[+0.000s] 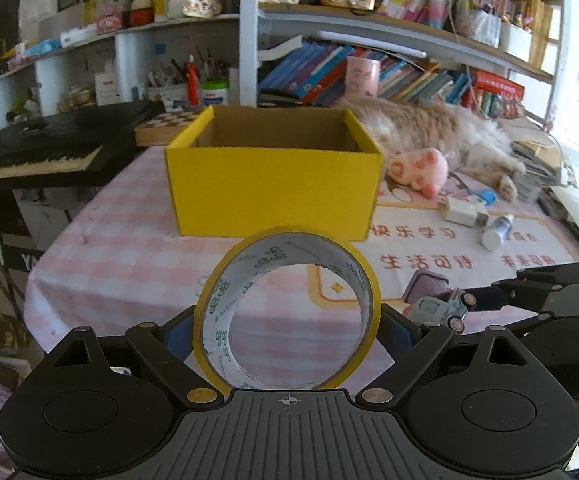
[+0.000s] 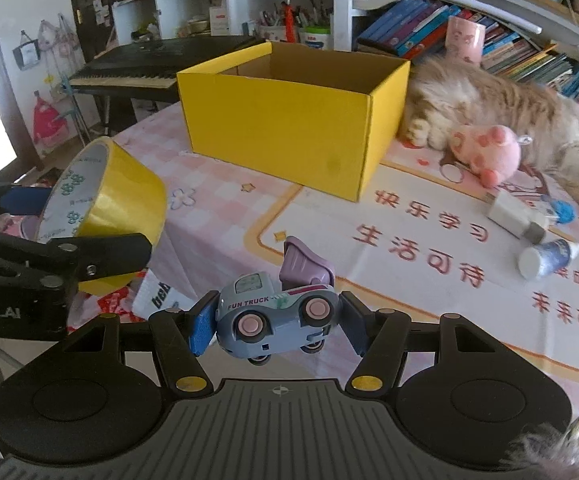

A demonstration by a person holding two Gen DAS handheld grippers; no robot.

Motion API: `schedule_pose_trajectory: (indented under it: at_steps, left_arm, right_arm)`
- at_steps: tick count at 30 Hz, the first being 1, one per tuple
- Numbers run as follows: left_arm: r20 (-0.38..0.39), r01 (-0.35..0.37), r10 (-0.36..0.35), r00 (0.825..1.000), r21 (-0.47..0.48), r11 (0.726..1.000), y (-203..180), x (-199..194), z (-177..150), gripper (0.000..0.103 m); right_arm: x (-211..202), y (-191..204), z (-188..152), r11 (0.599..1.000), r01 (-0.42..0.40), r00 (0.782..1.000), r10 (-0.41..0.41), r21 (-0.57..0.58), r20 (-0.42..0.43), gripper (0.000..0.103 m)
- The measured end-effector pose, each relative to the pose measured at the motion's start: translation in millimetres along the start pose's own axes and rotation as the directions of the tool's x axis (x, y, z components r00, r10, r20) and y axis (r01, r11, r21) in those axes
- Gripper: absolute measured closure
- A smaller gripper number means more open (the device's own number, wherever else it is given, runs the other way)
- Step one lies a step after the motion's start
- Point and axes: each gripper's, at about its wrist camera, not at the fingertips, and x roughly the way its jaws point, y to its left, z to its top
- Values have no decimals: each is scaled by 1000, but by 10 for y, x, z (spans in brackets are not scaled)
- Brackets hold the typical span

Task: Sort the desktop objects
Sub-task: 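Lower the truck into the yellow box and open the right tool while the left tool releases the tape inside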

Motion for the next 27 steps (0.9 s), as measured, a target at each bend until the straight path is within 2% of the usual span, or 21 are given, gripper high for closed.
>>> schedule_pose_trajectory:
  at_steps: [6, 14, 19, 23, 27]
  left_arm:
    - [37, -1, 2, 999, -20, 1000, 120, 42, 217, 11]
    - [161, 8, -11, 987, 21, 1000, 213, 154, 727, 11]
    - [208, 34, -48, 977, 67, 997, 290, 336, 1105, 11]
    - [247, 37, -72, 966, 141, 989, 322, 495, 1402, 11]
    - [246, 42, -96, 965, 218, 975, 342, 728, 1672, 11]
  right_arm:
    - [131, 17, 222, 999, -40, 999, 39, 18, 10, 43]
    - [85, -269, 676, 994, -33, 995, 23, 102, 100, 43]
    - [73, -477, 1014, 998, -10, 986, 0, 57, 168, 43]
    - [137, -634, 1310, 1000, 14, 977, -11, -10, 215, 43]
    - [289, -742, 1615, 994, 38, 971, -13, -101, 237, 43]
